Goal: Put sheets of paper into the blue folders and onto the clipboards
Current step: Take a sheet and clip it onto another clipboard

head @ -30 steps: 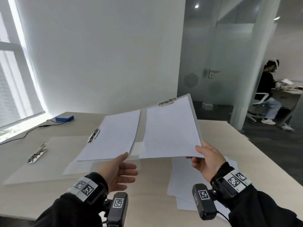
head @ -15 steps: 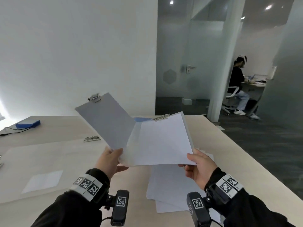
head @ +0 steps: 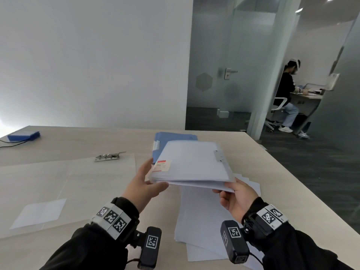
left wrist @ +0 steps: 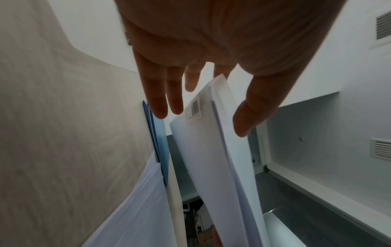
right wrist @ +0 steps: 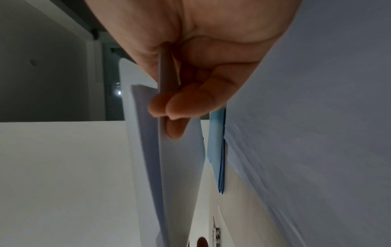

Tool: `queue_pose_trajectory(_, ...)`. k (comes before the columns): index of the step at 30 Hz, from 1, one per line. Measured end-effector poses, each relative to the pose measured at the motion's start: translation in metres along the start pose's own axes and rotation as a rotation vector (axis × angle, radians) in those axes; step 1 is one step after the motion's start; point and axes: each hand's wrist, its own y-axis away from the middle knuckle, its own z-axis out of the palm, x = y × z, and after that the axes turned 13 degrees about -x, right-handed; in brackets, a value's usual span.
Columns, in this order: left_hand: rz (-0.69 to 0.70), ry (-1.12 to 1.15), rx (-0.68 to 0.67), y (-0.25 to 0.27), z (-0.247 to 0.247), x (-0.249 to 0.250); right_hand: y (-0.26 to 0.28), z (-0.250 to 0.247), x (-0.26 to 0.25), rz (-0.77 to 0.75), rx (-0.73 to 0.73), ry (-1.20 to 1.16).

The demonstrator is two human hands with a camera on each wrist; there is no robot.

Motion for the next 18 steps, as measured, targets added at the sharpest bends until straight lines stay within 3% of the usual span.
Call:
queue_pose_trajectory(9, -0.216, 0.477, 0.181, -0.036, -0.012, -0.038, -0.076, 0.002, -0.004, 0.065, 0.084, 0.057)
queue_pose_trajectory(18, -0.208, 0.444, 0.102, -0.044, -0.017, -0.053, -0.164, 0.019, -0.011, 0.128, 0.165, 0.236)
